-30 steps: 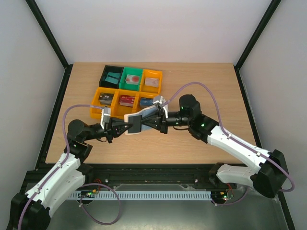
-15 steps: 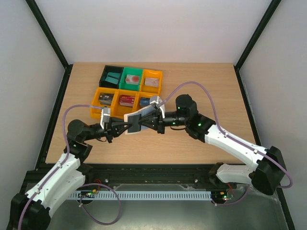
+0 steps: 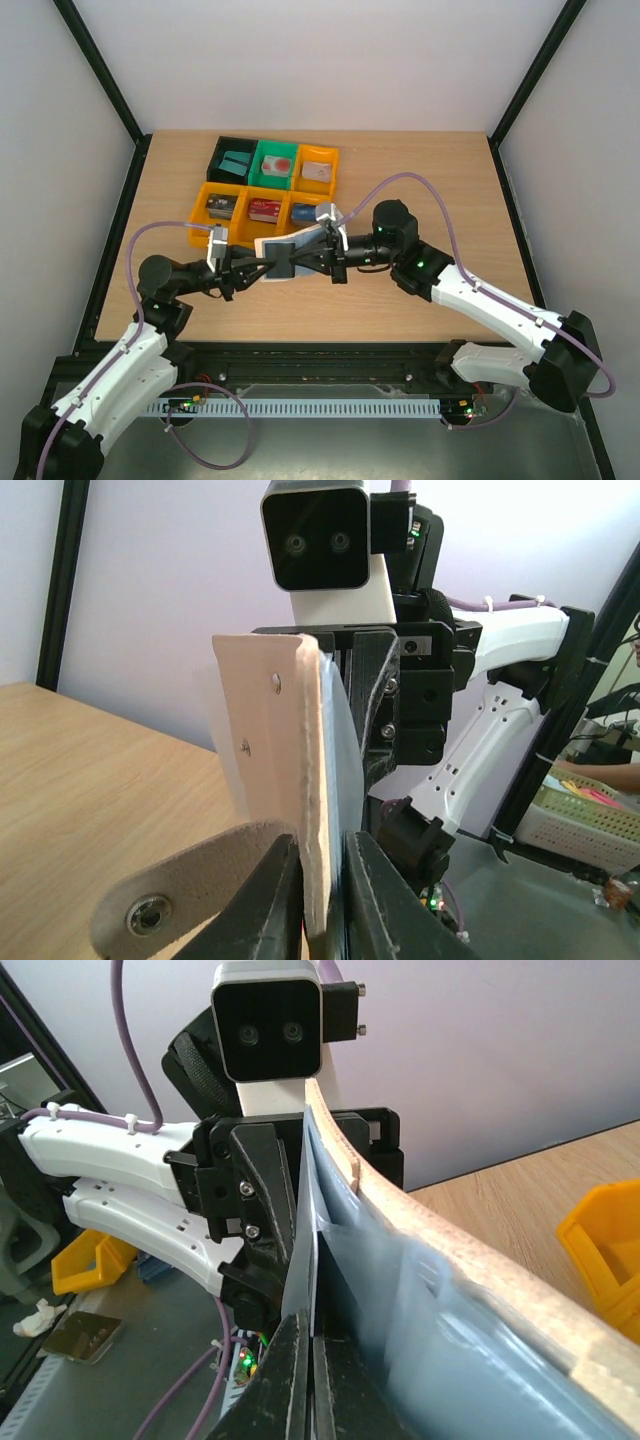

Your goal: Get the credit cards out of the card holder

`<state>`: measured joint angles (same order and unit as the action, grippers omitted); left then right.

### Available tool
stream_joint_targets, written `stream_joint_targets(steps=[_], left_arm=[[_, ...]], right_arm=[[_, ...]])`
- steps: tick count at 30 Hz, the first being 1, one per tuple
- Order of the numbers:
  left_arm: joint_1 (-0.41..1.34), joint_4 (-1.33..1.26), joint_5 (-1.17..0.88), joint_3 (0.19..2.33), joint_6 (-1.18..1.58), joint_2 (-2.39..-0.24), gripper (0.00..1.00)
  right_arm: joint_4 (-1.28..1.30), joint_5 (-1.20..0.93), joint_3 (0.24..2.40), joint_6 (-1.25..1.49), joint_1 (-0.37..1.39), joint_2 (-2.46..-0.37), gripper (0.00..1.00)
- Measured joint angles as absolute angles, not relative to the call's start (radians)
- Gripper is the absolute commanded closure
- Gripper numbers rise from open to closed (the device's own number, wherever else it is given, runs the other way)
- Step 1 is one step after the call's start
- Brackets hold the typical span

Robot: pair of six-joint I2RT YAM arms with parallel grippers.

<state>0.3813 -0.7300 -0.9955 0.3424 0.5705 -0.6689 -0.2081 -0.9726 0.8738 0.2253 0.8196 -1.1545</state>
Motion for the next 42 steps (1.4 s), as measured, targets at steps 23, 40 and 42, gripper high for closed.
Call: stream_joint_targets(steps=[23,40,42], left_arm=[[0.374,-0.727,-0.989,0.307,0.637,-0.651,0.97],[0.37,-0.743,-0.984,0.3,0.644,-0.637,0.97],[0.37,-0.743,-0.984,0.3,0.644,-0.637,0.97]], right_arm=[[0.039,-0.96,0.906,0.085,0.752,-1.113,0.98],[-0.041,-1.048,0.905,0.19,0.74,-1.158,0.84],[-0.065,-1.042,0.905,0.2,0.744,-1.158,0.9]])
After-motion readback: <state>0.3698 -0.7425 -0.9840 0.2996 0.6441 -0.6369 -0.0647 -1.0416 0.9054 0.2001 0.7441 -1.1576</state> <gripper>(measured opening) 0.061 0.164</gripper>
